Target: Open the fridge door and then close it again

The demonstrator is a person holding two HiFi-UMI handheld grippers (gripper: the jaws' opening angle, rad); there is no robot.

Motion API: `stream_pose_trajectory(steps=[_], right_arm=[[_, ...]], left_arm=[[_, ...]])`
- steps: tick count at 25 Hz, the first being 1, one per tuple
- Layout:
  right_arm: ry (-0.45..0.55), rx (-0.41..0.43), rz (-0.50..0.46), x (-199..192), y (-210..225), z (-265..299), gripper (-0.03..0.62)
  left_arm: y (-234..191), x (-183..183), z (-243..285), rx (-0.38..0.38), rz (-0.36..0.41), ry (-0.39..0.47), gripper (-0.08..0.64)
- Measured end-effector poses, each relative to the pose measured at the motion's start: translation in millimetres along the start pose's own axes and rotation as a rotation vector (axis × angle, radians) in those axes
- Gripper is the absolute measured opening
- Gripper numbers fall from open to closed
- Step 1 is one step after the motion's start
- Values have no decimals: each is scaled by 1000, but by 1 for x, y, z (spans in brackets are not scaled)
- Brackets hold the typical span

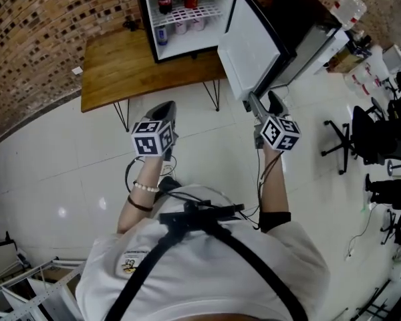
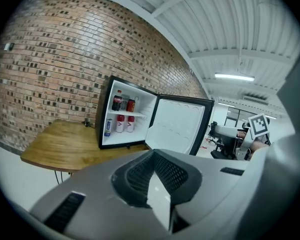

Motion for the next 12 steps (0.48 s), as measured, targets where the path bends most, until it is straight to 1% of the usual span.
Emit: stream_pose_trajectory(steps=[3, 6, 8, 10, 12], right_arm=[[-15, -31, -44, 20, 43, -1, 404], [-39, -29, -65, 37, 73, 8, 417], [-73, 0, -84, 40, 84, 21, 414], [-121, 27, -121, 34, 92, 34, 406], [-152, 40, -156, 27, 97, 43, 373]], left_arm=[[7, -10, -2, 13, -19, -16, 2], [11, -18, -7, 33, -44, -16, 2], [8, -20, -12, 62, -67, -3, 2], [4, -23, -18, 94, -87, 7, 2], [0, -26, -26, 125, -102, 16, 2]])
Point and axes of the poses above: the fingertips, and each gripper's own axes: z forward along the fingers, y to its right, x out of its top, the point moved 2 cm from there along -z, backward along the fingers, and after that the axes turned 5 degrees about x, right-handed, at the moved point
